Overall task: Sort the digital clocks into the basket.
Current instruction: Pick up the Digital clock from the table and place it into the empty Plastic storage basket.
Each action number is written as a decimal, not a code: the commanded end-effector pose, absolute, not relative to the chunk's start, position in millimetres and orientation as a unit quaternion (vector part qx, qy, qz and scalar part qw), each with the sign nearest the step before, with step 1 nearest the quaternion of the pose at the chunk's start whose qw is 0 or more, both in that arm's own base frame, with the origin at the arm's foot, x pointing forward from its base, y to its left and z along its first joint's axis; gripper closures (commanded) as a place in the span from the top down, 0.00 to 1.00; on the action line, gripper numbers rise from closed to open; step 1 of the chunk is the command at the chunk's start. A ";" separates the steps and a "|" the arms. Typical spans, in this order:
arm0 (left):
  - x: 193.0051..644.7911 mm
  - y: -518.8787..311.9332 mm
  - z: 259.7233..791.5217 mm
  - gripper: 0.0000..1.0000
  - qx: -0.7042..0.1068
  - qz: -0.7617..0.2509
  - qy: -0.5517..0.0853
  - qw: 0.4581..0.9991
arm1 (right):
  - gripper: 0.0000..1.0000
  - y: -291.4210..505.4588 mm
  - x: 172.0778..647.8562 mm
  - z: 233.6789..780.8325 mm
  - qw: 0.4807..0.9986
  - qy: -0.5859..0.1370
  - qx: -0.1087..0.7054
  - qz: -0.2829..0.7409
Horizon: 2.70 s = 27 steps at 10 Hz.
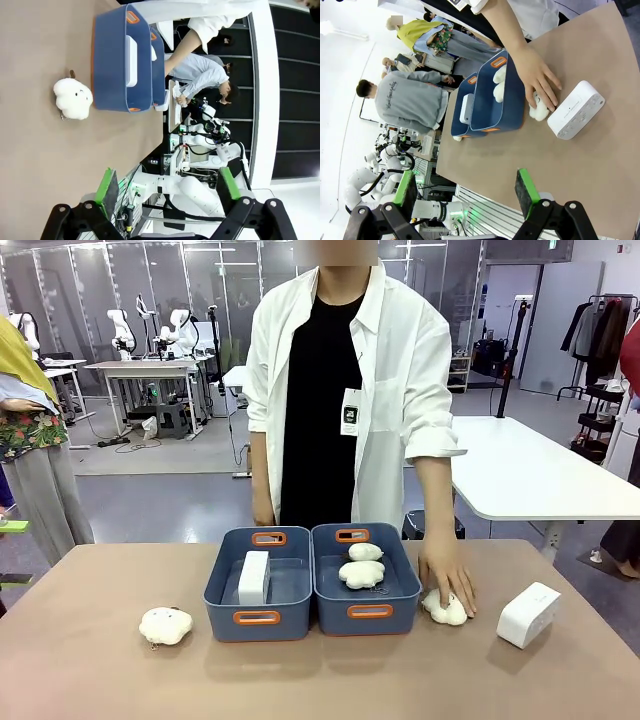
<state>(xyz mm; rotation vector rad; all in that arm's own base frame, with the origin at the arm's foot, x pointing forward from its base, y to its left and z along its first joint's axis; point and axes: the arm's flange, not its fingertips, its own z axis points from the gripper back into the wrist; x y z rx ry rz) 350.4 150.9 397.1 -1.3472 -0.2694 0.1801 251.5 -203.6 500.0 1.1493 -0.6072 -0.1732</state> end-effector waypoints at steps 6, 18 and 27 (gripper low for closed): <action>345.7 152.7 405.5 1.00 -0.621 0.088 -0.121 0.770 | 1.00 -203.2 248.8 501.5 0.790 -0.287 0.538 -0.075; 345.7 152.7 405.5 1.00 -0.621 0.088 -0.121 0.770 | 1.00 -164.6 278.7 517.1 0.860 -0.216 0.448 -0.116; 345.7 152.7 405.5 1.00 -0.621 0.088 -0.121 0.770 | 1.00 -102.2 347.5 532.0 0.911 -0.181 0.297 -0.223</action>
